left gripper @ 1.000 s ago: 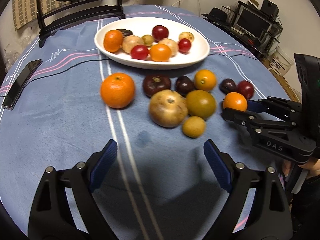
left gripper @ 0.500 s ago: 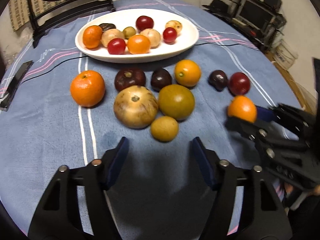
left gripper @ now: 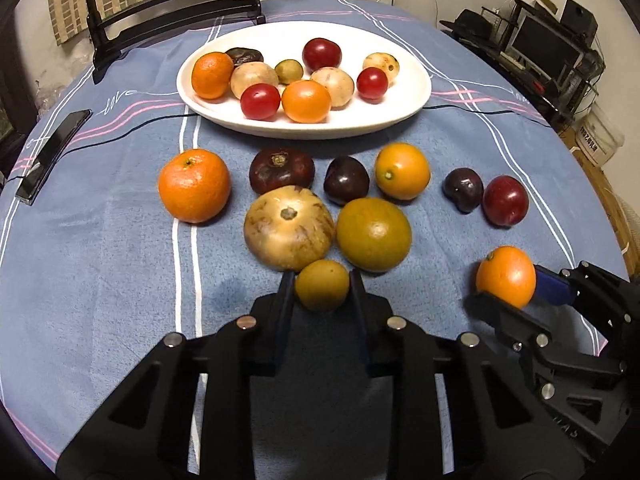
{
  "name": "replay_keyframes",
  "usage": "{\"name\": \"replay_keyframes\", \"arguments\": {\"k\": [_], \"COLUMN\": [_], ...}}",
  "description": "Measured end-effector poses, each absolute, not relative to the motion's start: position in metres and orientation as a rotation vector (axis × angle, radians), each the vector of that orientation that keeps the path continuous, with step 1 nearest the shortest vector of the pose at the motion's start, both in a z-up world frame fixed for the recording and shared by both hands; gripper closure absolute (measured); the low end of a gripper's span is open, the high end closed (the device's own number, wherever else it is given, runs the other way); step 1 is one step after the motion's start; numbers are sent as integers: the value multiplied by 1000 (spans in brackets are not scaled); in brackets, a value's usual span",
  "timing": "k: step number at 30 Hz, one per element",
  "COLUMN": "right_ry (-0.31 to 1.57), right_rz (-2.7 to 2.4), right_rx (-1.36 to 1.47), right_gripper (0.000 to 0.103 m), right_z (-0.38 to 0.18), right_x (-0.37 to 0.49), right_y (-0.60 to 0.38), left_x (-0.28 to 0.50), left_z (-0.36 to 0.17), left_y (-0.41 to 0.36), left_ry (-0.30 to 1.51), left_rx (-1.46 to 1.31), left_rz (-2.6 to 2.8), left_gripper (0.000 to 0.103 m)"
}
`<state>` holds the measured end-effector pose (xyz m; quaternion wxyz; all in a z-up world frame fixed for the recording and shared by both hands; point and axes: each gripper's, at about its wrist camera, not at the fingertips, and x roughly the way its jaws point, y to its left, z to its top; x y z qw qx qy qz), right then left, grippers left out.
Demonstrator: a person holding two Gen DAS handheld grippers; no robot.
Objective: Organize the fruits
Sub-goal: 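Grasp a small yellow fruit with the left tool while the right grasps an orange, then carry yellow fruit and orange onto the white plate and open both tools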
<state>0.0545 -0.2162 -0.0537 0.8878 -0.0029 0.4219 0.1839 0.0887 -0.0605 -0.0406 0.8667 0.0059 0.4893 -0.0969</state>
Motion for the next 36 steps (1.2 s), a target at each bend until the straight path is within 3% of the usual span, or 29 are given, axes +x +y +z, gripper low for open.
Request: {"name": "replay_keyframes", "arguments": {"k": [12,19,29,36], "right_ry": [869,799,689,726], "right_rz": [381,372,346,325], "right_rx": [-23,-47,-52,-111], "right_gripper": [65,65,65,65], "right_z": [-49,-22,28,17], "right_x": [50,54,118,186], "right_y": [-211,-210,-198,-162], "left_x": [63,72,145,222], "left_z": [-30,5,54,39], "left_y": [-36,-23,-6,-13], "left_ry": [1000,915,826,864], "left_rx": [-9,19,-69,-106], "left_rz": [-269,-259,-268,-225], "left_gripper": [76,76,76,76]}}
